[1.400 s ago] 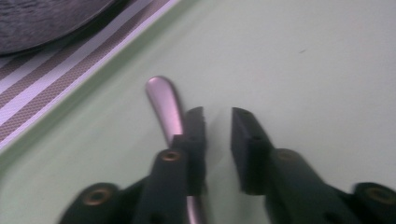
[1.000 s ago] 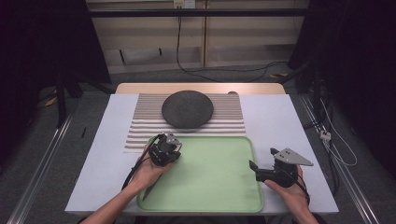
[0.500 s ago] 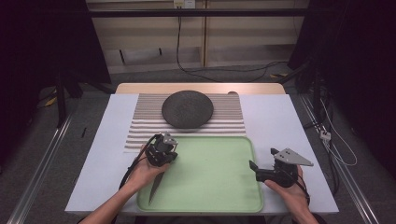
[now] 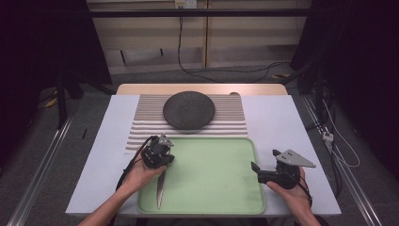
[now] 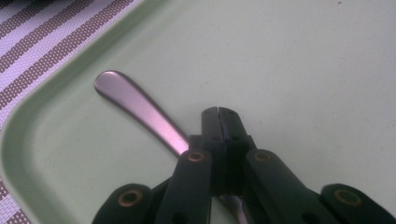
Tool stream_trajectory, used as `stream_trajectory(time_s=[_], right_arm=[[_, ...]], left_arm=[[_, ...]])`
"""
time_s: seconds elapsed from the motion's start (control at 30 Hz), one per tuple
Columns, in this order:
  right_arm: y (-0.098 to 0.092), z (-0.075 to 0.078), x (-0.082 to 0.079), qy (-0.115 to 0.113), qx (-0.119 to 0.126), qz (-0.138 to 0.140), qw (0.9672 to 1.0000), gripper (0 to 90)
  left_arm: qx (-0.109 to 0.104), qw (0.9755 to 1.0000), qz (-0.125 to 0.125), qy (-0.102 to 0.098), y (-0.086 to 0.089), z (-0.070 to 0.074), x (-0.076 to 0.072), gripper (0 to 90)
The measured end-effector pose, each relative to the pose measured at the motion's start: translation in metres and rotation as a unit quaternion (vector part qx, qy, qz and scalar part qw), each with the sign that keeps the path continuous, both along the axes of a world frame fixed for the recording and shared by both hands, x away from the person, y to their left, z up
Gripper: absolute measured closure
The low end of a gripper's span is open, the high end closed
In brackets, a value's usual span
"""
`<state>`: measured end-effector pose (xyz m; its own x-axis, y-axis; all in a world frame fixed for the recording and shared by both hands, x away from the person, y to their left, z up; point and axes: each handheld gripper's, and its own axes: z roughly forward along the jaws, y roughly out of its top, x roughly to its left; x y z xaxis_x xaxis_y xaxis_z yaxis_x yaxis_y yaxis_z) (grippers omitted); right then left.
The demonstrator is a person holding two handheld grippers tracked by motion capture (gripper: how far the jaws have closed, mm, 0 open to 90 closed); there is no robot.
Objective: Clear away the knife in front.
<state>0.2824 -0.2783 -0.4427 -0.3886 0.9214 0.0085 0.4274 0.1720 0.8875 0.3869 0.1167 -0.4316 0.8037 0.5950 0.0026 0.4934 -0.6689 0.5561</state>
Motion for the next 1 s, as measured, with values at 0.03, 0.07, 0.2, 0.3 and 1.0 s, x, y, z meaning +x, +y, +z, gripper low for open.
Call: stream_trajectory(time_s=[0.03, 0.07, 0.2, 0.3, 1.0], right_arm=[[0.000, 0.000, 0.000, 0.000, 0.000, 0.000, 1.0000, 7.0], [0.000, 0.000, 0.000, 0.000, 0.000, 0.000, 1.0000, 7.0], [0.000, 0.000, 0.000, 0.000, 0.000, 0.000, 1.0000, 7.0], [0.000, 0.000, 0.000, 0.001, 0.000, 0.001, 1.0000, 7.0], [0.000, 0.000, 0.001, 0.002, 0.000, -0.001, 1.0000, 7.0]], left_arm=[[0.001, 1.0000, 0.001, 0.001, 0.001, 0.000, 0.000, 90.0], [-0.005, 1.0000, 0.004, 0.006, 0.001, 0.000, 0.000, 90.0], [-0.001, 0.9999, 0.006, 0.010, 0.005, 0.001, 0.001, 90.0], [0.003, 0.9999, 0.007, 0.011, 0.005, 0.001, -0.001, 90.0], [0.013, 0.9994, 0.025, 0.019, 0.029, 0.004, -0.009, 90.0]])
